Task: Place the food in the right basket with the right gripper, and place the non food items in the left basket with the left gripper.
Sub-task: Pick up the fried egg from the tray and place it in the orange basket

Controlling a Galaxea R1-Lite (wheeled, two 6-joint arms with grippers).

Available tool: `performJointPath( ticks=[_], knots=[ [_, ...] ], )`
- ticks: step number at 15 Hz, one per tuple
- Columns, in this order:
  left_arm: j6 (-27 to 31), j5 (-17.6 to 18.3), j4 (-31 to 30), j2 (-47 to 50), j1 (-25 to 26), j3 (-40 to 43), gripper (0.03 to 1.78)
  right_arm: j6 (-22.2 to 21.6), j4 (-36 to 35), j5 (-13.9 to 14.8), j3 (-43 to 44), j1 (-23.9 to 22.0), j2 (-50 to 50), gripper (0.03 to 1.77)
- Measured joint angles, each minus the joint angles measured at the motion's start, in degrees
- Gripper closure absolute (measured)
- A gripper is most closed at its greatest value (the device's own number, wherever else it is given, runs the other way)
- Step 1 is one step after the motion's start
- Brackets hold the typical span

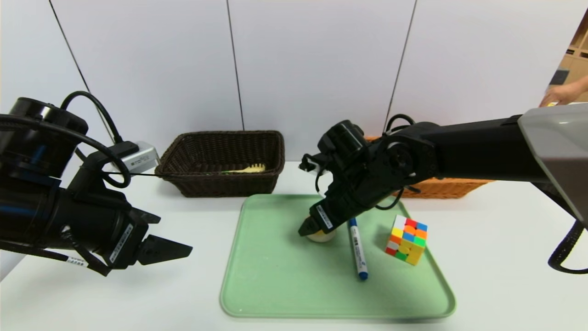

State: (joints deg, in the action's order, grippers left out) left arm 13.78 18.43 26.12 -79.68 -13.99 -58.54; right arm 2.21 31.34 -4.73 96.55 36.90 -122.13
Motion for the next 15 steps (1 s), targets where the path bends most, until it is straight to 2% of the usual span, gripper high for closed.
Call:
performJointPath(
  ticks=[1, 5, 8, 9, 10, 15],
  knots=[
    [0.0, 0.0, 0.0, 0.0, 0.0, 0.0, 0.12, 0.0, 0.0, -0.1, -0.2, 0.0, 0.0, 0.1],
    [0.0, -0.1, 0.0, 0.1, -0.1, 0.3, 0.12, -0.3, 0.0, -0.2, -0.9, 0.0, 0.0, 0.73],
    [0.0, -0.1, 0.0, 0.2, -0.1, 0.5, 0.12, -0.4, -0.1, -0.2, -1.9, 0.1, -0.1, 1.03],
    [0.0, -0.1, 0.0, 0.2, -0.1, 0.6, 0.12, -0.4, -0.1, -0.2, -2.0, 0.1, -0.1, 1.27],
    [0.0, -0.1, 0.0, 0.3, -0.1, 0.6, 0.12, -0.3, -0.1, -0.3, -2.1, 0.1, 0.0, 1.72],
    [0.0, -0.1, 0.0, 1.1, -0.1, 0.7, 0.12, -0.4, -0.1, -0.3, -1.4, 0.0, 1.6, 1.74]
  ],
)
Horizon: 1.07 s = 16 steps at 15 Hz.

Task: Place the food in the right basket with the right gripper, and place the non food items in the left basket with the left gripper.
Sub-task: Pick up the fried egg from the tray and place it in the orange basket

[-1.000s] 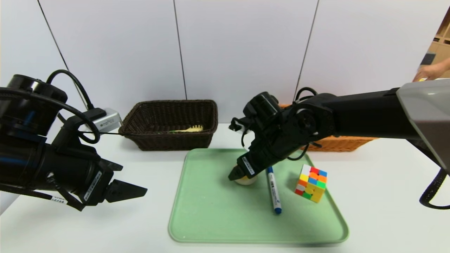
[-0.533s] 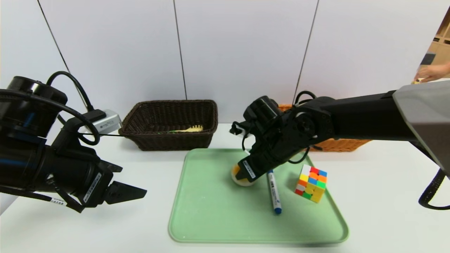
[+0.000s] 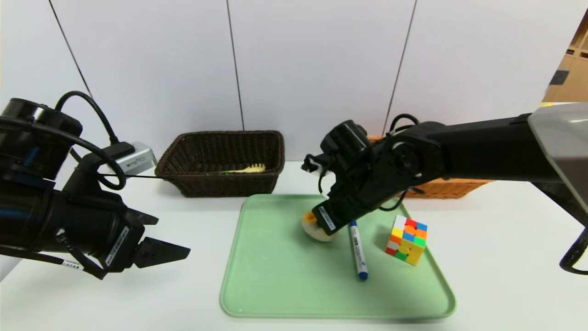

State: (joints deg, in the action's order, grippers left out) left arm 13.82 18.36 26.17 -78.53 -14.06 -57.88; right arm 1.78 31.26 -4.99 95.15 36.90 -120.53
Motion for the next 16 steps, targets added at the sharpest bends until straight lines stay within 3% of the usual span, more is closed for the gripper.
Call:
performJointPath(
  ticks=[4, 8, 16],
  knots=[
    [0.0, 0.0, 0.0, 0.5, 0.0, 0.1, 0.12, -0.4, -0.6, 0.1, 0.8, -1.0, 4.2, 1.75],
    [0.0, 0.1, 0.0, 0.8, 0.0, 0.6, 0.12, -4.9, -1.2, 1.5, 3.4, -3.6, 9.3, 1.75],
    [-0.1, 0.1, -0.3, 0.8, -0.7, 0.4, 0.12, -5.2, -5.7, 3.1, 1.8, -19.9, 13.5, 1.75]
  ],
)
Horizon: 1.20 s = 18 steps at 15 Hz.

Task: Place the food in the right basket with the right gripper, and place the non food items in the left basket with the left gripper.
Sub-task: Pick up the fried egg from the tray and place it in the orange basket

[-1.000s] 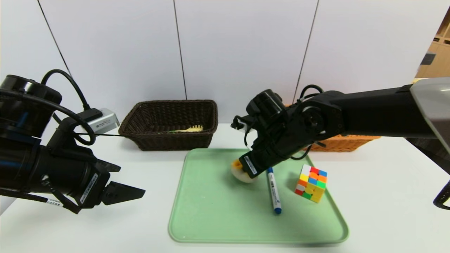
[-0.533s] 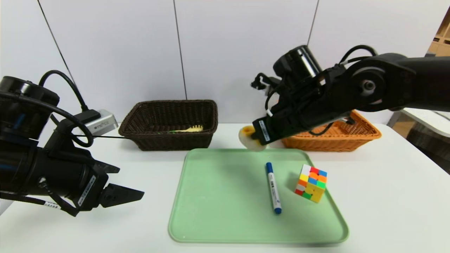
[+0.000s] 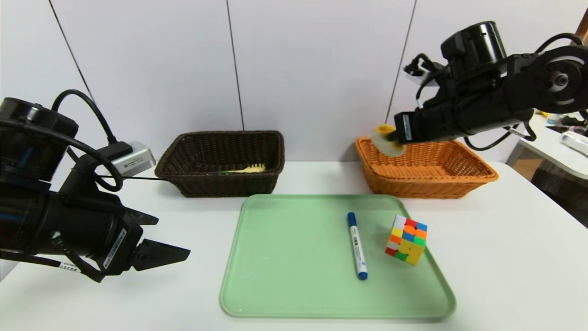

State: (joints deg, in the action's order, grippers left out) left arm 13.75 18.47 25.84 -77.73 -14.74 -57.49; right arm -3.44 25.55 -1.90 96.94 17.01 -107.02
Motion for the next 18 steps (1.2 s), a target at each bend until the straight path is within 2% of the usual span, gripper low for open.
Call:
performJointPath(
  ticks=[6, 12, 15, 18],
  knots=[
    [0.0, 0.0, -0.2, -0.2, -0.3, -0.1, 0.12, 0.0, -3.0, -0.2, -2.0, -11.0, -3.5, 1.75],
    [0.0, 0.0, -2.2, -0.3, -0.4, 0.2, 0.12, 0.1, -4.7, -0.6, -1.7, -14.1, -9.8, 1.75],
    [0.0, 0.0, -2.2, -0.5, -0.4, 0.2, 0.12, 0.0, -6.1, -0.6, -1.3, -14.4, -11.4, 1.24],
    [-0.1, 0.1, -2.2, -0.8, -0.5, 0.2, 0.12, 0.0, -5.6, -0.7, 1.0, -14.4, -11.4, 0.87]
  ],
)
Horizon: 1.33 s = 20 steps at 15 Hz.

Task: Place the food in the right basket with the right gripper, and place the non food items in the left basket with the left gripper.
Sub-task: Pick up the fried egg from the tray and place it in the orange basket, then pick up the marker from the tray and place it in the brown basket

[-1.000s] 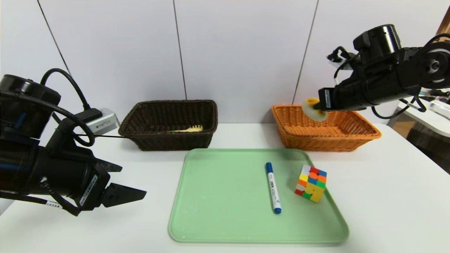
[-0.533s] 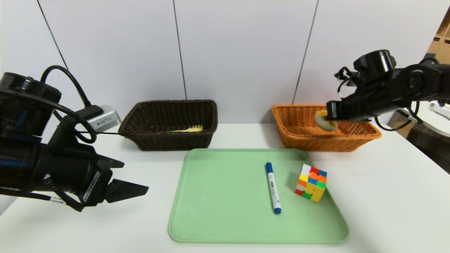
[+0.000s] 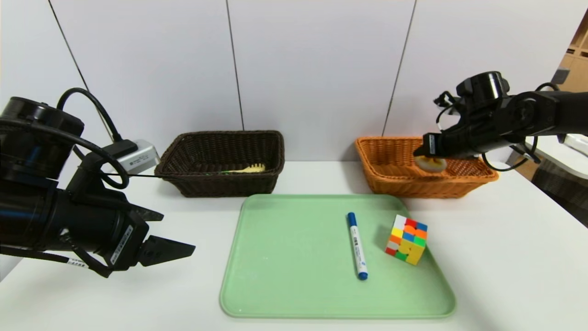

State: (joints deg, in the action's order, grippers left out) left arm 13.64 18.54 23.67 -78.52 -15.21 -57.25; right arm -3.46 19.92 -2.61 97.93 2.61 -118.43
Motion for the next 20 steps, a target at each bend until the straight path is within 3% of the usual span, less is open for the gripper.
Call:
performJointPath(
  ticks=[6, 12, 20],
  knots=[
    [0.0, -0.1, 0.0, -0.1, 0.0, 0.2, 0.12, -0.1, 1.0, -0.5, 2.6, 0.3, 0.5, 0.45],
    [-0.7, -0.1, 0.0, 0.3, 0.0, 0.1, 0.12, -0.1, 1.5, -1.7, 2.9, 0.3, 2.9, 0.26],
    [-0.4, 0.1, -8.1, 1.0, 0.0, 4.5, 0.12, -2.0, 19.2, -5.6, 2.3, 0.2, 16.6, 0.15]
  ],
)
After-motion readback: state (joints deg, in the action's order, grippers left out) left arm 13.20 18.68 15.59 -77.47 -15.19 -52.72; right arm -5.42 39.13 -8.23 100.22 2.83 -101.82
